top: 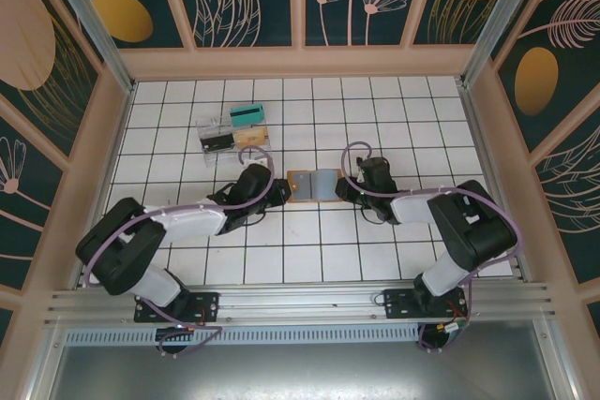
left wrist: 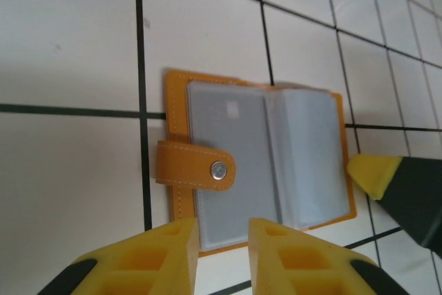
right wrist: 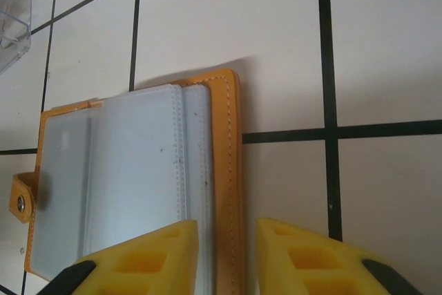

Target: Take the credit cards out of the card holder

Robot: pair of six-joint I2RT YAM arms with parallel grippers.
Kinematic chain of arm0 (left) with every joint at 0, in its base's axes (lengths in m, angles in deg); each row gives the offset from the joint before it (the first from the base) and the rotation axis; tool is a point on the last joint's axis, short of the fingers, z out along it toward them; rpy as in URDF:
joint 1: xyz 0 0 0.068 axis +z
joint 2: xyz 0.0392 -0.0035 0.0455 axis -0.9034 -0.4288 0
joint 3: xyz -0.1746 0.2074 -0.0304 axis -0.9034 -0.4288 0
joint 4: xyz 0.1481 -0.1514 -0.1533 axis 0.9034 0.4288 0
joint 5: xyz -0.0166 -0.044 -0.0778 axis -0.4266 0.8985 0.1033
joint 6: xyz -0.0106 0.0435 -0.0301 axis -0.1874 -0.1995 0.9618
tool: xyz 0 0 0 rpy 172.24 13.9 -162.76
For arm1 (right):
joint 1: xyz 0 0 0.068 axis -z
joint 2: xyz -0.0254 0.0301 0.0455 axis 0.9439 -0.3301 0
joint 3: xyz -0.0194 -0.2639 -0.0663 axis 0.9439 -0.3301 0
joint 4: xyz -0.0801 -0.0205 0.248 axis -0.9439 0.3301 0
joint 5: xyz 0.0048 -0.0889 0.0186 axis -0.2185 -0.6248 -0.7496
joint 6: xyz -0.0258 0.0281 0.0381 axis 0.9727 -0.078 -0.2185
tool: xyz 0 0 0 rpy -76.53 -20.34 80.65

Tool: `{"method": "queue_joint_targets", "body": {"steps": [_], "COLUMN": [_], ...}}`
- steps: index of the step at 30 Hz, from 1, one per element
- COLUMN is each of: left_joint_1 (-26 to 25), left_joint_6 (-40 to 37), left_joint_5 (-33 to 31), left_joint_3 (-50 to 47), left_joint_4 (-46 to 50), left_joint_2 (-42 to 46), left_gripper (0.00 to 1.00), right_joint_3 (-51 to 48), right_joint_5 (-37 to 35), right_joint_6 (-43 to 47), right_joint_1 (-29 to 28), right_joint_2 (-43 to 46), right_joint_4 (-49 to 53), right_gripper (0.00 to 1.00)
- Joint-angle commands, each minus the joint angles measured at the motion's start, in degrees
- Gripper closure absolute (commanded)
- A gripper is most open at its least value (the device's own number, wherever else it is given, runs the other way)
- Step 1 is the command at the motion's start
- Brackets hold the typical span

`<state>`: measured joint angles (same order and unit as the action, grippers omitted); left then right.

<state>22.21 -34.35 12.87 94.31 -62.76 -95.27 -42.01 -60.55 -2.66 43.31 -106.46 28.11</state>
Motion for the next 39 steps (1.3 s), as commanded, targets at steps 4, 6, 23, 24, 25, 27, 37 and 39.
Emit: {"method": "queue_joint_targets", "body": {"steps": [4,6,23,24,25,27,37,39], "left_joint_1": [-0.94,-0.95,-1.11,-1.19,-1.2,-1.29,-1.64,-1.64], "left_joint_6": [1.83,1.66,1.5,1.61,1.51,1.61,1.33,1.33], "left_joint_5": [2.22,2.33,0.2,-0.35,-0.69,-0.92,-0.86,-0.33], "left_joint_3": [3.51,4.62,9.02,8.96,8.88,8.6,7.65,7.78], "left_joint_4": [-4.65,-4.08,2.26,2.79,3.06,3.61,4.93,4.75], "left_joint_2": [-6.07,-7.57,-13.06,-12.81,-12.62,-12.0,-10.08,-10.61], "left_gripper": [0.74,0.74,0.77,0.77,0.77,0.77,0.75,0.75], "right_joint_3": [1.46,1.75,1.49,1.43,1.37,1.44,1.73,1.75], "right_joint_5": [1.73,2.17,3.88,3.89,3.91,3.89,4.63,4.84], "right_joint_6": [-0.27,-0.27,-0.83,-0.88,-0.88,-0.95,-1.06,-1.14], "right_joint_1": [0.07,0.08,0.52,0.52,0.52,0.61,0.59,0.59], "right_joint_2": [-1.88,-2.2,-1.79,-1.85,-1.84,-1.9,-2.57,-2.74], "right_joint_4": [-0.08,0.19,-0.33,-0.36,-0.42,-0.42,-0.59,-0.68], "right_gripper": [0.72,0.72,0.72,0.72,0.72,0.72,0.72,0.72]}}
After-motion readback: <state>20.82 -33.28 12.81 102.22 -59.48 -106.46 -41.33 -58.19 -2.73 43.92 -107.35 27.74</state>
